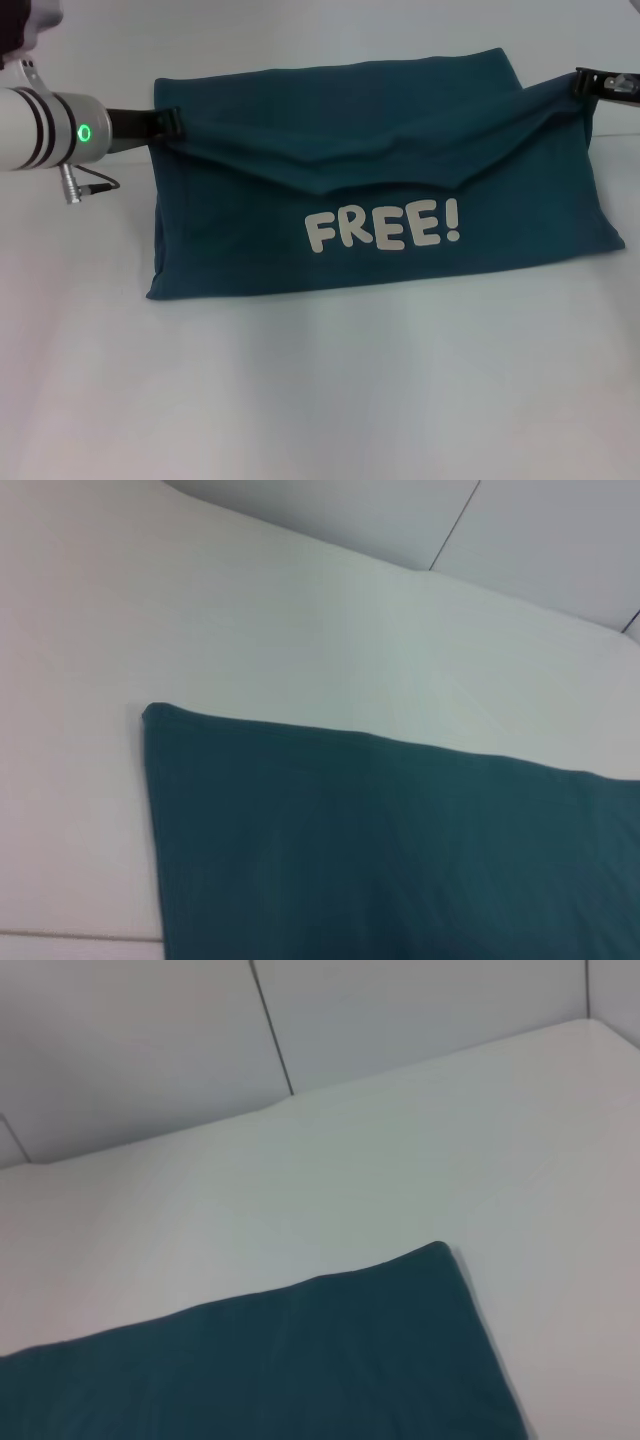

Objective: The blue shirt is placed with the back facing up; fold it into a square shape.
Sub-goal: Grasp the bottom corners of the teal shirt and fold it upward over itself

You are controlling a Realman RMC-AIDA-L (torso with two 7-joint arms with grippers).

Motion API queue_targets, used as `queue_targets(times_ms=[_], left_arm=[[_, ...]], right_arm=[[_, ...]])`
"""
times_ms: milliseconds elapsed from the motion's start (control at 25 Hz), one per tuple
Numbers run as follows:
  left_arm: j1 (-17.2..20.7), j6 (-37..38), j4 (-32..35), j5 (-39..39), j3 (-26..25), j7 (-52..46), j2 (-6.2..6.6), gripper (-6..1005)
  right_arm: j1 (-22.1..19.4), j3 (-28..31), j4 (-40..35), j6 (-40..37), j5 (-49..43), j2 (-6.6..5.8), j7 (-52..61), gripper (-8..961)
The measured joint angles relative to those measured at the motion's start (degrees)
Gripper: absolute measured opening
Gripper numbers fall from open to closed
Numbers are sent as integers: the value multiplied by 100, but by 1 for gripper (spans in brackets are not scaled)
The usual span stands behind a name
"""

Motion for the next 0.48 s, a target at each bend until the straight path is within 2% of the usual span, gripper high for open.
queue_targets(times_ms=[360,480], left_arm=[[48,-229,-50,59,372,125,-41,107],[83,-312,-51,30,334,106,-57,115]], right_arm=[[15,-145,31,-27,-41,-25,-226,31],[32,-182,39,-39,-138,-54,-189,136]])
